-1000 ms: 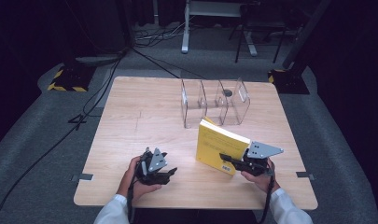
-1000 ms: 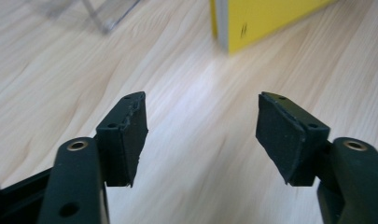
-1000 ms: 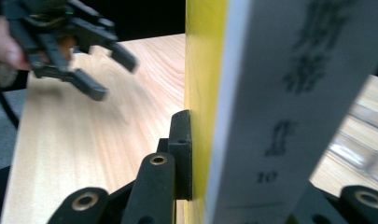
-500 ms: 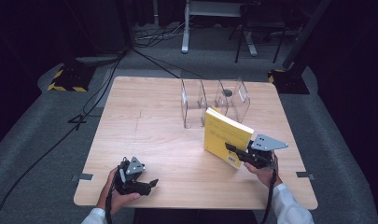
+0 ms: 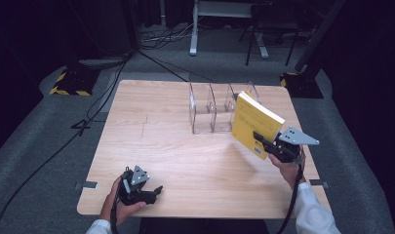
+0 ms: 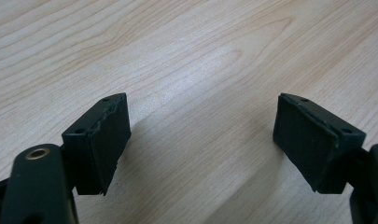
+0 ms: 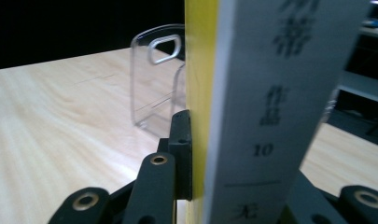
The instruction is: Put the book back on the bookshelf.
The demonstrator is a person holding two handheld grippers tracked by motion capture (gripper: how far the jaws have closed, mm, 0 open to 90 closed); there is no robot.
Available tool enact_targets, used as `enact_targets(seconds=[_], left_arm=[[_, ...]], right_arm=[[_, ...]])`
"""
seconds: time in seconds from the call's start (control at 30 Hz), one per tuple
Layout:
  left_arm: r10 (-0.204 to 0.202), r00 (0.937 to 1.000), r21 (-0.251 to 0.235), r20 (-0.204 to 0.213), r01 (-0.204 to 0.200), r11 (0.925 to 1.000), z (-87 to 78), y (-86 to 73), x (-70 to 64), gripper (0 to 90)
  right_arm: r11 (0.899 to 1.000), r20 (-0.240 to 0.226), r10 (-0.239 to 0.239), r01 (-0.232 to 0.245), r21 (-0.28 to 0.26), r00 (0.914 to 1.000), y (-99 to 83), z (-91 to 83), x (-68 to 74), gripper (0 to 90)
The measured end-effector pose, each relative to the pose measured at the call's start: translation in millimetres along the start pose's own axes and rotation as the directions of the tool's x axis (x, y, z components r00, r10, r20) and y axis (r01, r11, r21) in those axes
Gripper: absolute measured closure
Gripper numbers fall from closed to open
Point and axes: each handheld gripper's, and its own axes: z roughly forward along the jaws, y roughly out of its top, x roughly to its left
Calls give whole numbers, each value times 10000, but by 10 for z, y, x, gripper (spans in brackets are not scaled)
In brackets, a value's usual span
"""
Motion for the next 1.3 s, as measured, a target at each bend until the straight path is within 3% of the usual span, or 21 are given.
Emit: enact_targets(seconds=[0.33,0.5,0.83,1.0,1.3], left_arm=[[45,10000,17,-46,-45,10000,1,1,1,180],[54,10000,24,-60,-54,10000,0,2,1,180],[-18,9998,0,-189,18,10000,-6,-2,-21,186],[-45,9998,-23,-203,44,10000,-4,-3,-21,186],[28,9999,36,-142,-27,10000,2,8,-14,180]], right_arm=[[9994,933,252,-230,-252,9953,179,17,-185,759],[9991,1118,346,-316,-285,9931,244,64,-224,759],[9989,1837,364,-301,-369,9823,471,240,-350,759],[9984,2260,498,-423,-378,9729,536,376,-401,759],[9987,2379,498,-466,-192,9700,617,597,-444,758]])
